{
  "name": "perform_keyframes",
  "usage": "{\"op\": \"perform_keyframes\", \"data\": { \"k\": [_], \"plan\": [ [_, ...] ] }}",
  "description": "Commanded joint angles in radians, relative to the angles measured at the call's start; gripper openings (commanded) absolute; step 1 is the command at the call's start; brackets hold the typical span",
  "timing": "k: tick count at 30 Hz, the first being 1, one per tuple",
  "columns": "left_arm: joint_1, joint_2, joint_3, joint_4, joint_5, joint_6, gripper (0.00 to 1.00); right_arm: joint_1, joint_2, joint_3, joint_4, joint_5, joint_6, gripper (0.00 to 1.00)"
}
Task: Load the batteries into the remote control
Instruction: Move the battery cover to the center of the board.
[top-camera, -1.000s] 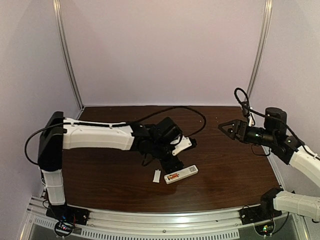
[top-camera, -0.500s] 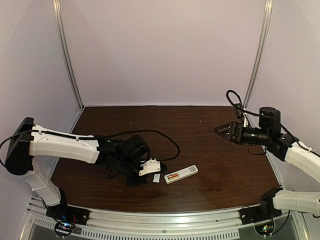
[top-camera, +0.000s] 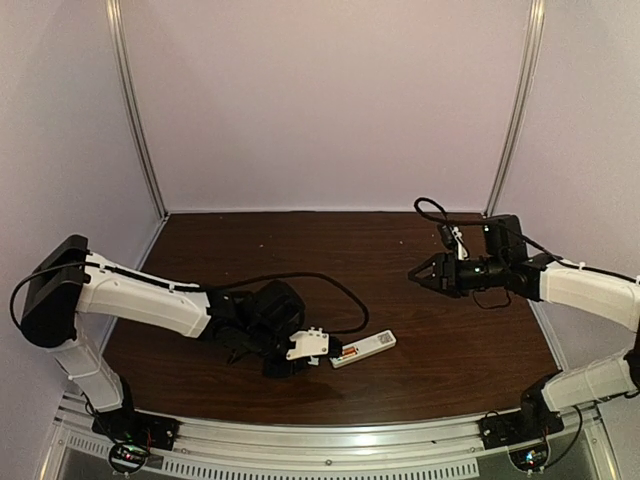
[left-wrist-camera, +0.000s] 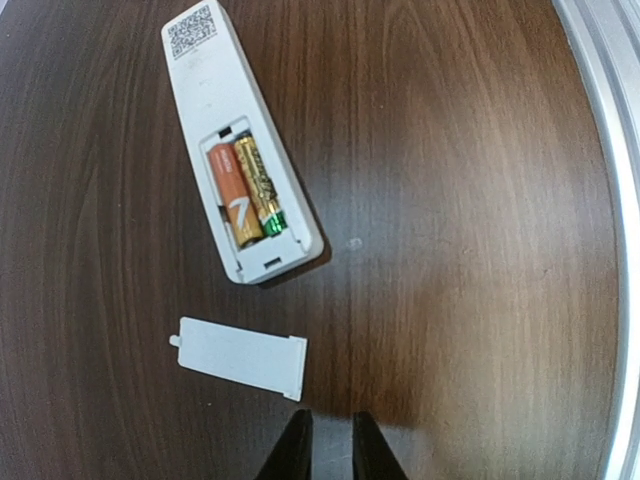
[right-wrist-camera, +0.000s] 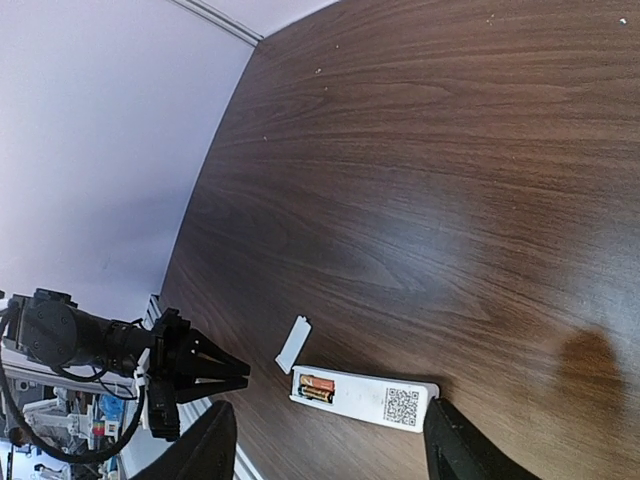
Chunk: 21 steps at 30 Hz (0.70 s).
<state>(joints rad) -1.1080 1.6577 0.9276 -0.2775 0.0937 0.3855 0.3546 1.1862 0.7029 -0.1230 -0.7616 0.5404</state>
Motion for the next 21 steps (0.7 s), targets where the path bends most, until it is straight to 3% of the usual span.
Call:
{"op": "perform_keyframes", "data": {
  "k": [1,21],
  "plan": [
    [0.005,0.045,-0.004,0.082,0.025,0.032,0.14,0.037,0.074,0.061,0.026,-0.001,-0.026,0.64],
    [0.066,0.162,0.044,0.079,0.070,0.038,0.08,0.213,0.464,0.297,0.112,-0.033,-0.023,0.34]
  ]
}}
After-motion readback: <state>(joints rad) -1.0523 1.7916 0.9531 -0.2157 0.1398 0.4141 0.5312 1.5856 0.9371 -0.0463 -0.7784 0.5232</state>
